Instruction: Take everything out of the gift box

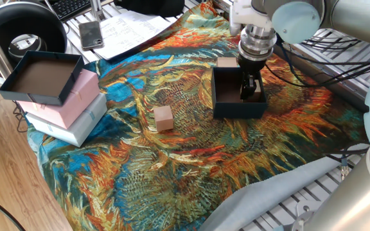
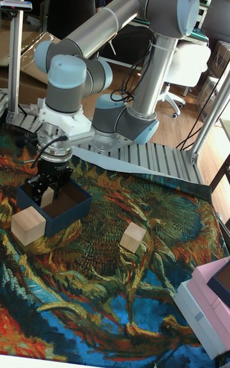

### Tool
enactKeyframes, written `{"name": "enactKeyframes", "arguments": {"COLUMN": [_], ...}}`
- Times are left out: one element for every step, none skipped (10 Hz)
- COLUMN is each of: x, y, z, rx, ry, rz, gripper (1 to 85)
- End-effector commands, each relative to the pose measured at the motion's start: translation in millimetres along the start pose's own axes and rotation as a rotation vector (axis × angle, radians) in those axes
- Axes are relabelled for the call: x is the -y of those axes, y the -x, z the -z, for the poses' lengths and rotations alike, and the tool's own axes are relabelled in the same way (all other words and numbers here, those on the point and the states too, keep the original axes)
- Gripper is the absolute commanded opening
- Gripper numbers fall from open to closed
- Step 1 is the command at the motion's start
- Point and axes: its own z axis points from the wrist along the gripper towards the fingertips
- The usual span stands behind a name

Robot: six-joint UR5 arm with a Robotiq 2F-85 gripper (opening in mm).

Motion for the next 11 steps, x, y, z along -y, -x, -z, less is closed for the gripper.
{"name": "enactKeyframes", "arguments": {"x": [-6.1, -9.6, -17.0, -24.5, -25.9, -23.3, -30.2, -41.0, -43.0, -43.5, -35.0], "y": [7.5, 13.2, 20.5, 27.6, 36.2, 47.9, 63.0, 80.2, 93.1, 106.6, 113.9], "z": [21.8, 27.5, 34.8, 47.2, 59.0, 68.8, 73.9, 81.2, 87.1, 92.1, 94.5], "rx": [-0.023, -0.023, -0.012, -0.015, -0.025, -0.030, 0.003, 0.043, 0.057, 0.065, 0.065], "ry": [0.041, 0.043, 0.064, 0.072, 0.055, 0.025, 0.041, 0.065, 0.054, 0.035, -0.012], "rz": [-0.064, -0.080, -0.081, -0.104, -0.132, -0.147, -0.155, -0.169, -0.176, -0.190, -0.176], "gripper": [29.0, 29.0, 29.7, 32.3, 32.3, 32.3, 31.7, 32.0, 32.0, 32.0, 32.0]}}
